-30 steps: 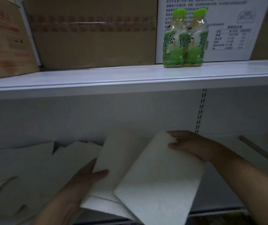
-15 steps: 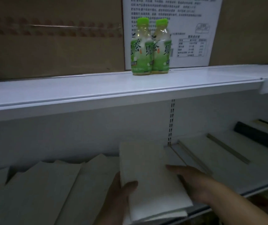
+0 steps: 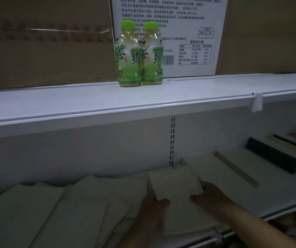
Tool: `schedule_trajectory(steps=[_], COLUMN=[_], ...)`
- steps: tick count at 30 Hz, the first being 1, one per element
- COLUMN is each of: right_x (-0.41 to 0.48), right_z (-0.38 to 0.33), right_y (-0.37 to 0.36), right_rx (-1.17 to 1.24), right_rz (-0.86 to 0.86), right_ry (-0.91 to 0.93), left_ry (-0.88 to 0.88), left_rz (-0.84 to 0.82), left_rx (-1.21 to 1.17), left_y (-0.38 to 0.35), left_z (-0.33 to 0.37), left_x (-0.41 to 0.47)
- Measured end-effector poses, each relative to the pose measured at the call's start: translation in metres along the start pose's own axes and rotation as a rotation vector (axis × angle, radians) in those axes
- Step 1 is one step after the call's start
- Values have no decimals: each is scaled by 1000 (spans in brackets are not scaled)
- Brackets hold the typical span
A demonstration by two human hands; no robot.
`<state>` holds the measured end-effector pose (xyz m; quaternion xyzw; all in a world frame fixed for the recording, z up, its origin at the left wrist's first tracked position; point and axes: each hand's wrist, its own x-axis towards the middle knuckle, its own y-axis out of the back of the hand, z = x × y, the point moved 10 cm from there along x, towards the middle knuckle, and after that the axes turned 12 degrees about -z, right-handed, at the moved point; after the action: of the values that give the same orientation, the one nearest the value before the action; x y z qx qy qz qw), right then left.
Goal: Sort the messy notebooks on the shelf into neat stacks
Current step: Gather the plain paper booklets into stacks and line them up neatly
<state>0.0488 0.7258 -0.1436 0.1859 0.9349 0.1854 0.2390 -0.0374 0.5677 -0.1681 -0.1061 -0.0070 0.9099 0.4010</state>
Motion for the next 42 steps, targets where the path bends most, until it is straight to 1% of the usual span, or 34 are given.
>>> schedule_trajectory(steps=[2,5,7,10,13,15,17,19,22,24,25,28,31,33,38,40,42], right_x=[3,16,25,36,44,47,49,46,31,25,25,25,23,24,24,22,17], right_z=[-7,-12,-16,-26,-27,-29,-29,-24,-12,-5,-4,-14,-17,-13,-19,-28,-44], right_y=[8,12,9,4,10,15,11,0,-16,-23,-24,-15,-12,-15,-24,-30,-43], right_rx=[-119,-218,-294,-347,-382,-451,-534,-615,-685,-786,-803,-733,-691,-759,-1044,-1072,-967], right_rz=[21,23,-3,-47,10,65,17,-128,-349,-415,-408,-316,-306,-309,-299,-314,-317], right_ry=[16,65,92,119,94,123,155,146,133,155,179,300,356,351,291,306,395], left_ry=[6,22,76,180,349,396,370,338,310,277,255,146,107,105,100,43,-40], left_rz=[2,9,44,-9,-87,-110,-85,-62,-20,15,30,102,156,173,210,198,192], left_rx=[131,336,500,839,1112,1234,1314,1370,1397,1384,1362,1288,1268,1241,1183,1031,860], left_y=[-7,-10,-7,-13,-14,-13,-12,-12,-8,-3,-1,6,10,11,10,11,21], left_z=[6,8,6,11,2,-1,1,2,-1,-1,0,10,16,17,20,23,31], left_x=[3,8,10,9,9,6,4,2,4,4,4,4,4,3,-2,-9,-22])
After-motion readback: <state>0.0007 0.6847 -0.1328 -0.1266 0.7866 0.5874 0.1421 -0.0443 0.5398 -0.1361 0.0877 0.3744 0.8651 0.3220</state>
